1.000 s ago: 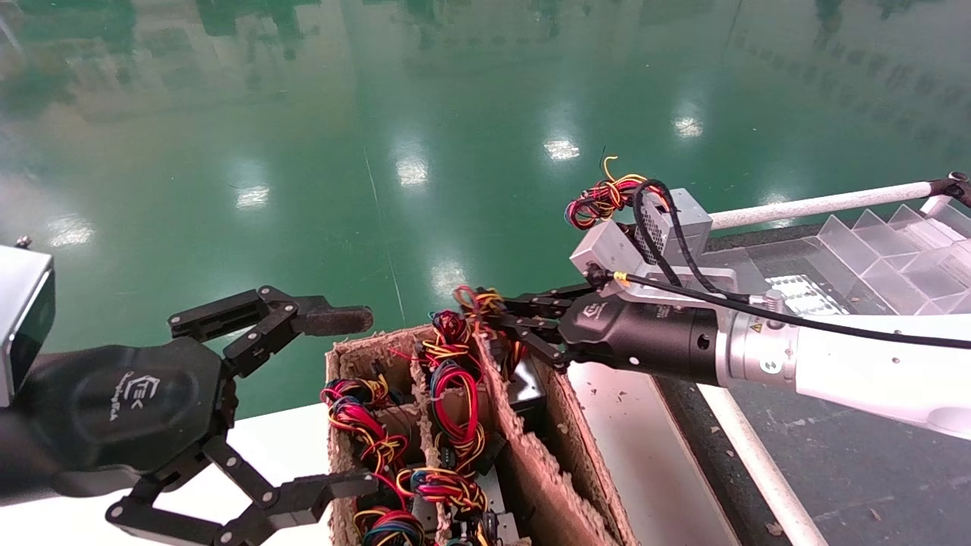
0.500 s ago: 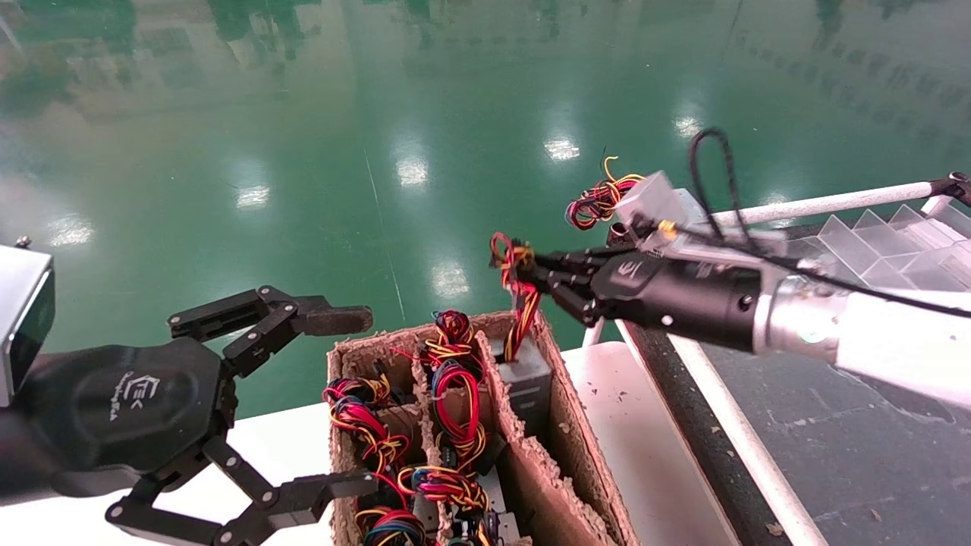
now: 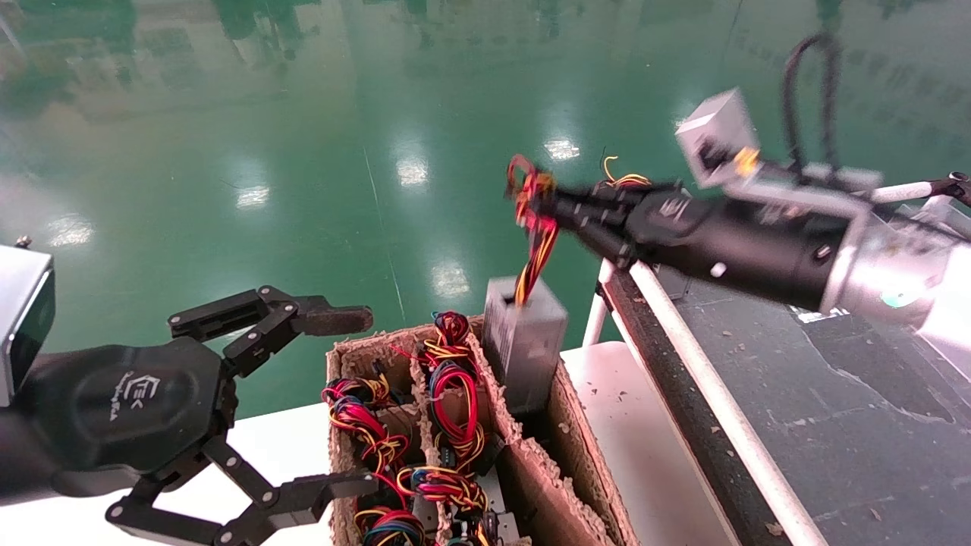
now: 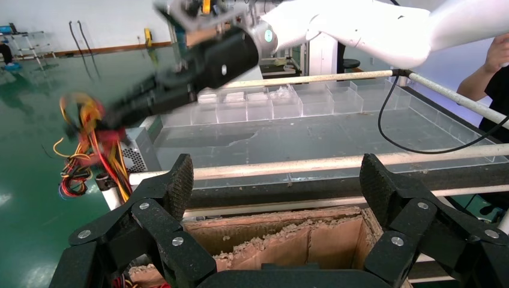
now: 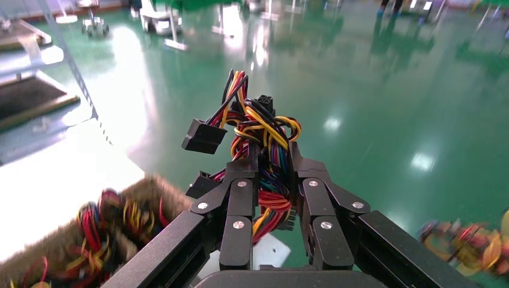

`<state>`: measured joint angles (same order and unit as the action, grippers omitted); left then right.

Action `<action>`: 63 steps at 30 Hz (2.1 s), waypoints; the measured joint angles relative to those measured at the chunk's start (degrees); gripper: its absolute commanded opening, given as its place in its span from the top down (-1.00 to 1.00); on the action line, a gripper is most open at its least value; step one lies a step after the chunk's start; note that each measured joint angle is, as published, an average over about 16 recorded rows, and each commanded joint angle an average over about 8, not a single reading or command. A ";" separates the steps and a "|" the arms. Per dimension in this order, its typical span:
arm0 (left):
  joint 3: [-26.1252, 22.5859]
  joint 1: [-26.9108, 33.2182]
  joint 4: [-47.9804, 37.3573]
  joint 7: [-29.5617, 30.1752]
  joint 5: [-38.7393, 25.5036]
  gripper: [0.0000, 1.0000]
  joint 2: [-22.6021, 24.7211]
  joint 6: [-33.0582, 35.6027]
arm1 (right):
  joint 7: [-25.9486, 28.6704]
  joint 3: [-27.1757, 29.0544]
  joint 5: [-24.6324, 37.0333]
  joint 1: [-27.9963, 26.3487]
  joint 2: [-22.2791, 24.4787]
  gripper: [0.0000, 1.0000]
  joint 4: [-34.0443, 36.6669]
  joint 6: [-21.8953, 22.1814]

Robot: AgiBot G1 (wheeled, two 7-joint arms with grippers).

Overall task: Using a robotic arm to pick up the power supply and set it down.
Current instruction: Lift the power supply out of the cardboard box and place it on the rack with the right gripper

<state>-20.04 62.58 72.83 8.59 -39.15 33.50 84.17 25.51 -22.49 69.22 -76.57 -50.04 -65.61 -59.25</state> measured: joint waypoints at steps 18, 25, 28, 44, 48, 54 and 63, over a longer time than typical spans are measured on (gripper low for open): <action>-0.02 0.00 0.00 -0.01 0.01 -1.00 -0.01 -0.01 | -7.92 4.15 0.94 -12.19 -1.31 1.00 7.86 4.50; -0.02 0.01 0.00 -0.01 0.02 -1.00 -0.01 -0.01 | -13.85 4.73 2.75 -19.04 -3.30 1.00 17.88 6.30; -0.03 0.01 0.00 -0.01 0.02 -1.00 -0.01 -0.01 | -16.86 5.21 3.07 -21.37 -3.47 1.00 22.34 6.59; -0.04 0.01 0.00 -0.02 0.03 -1.00 -0.02 -0.02 | -32.24 7.93 2.30 -25.13 3.00 1.00 38.66 2.30; -0.04 0.01 0.00 -0.02 0.03 -1.00 -0.02 -0.02 | -35.09 8.71 1.47 -23.42 5.23 1.00 39.88 0.70; -0.05 0.01 0.00 -0.02 0.03 -1.00 -0.02 -0.02 | -37.25 9.50 0.23 -19.30 7.56 1.00 39.78 -1.49; -0.06 0.01 0.00 -0.03 0.04 -1.00 -0.02 -0.02 | -35.04 8.48 0.80 -14.17 7.34 1.00 38.19 -2.23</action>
<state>-20.10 62.59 72.83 8.57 -39.11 33.48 84.14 -9.53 -14.02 70.03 -90.74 -42.70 -27.42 -61.48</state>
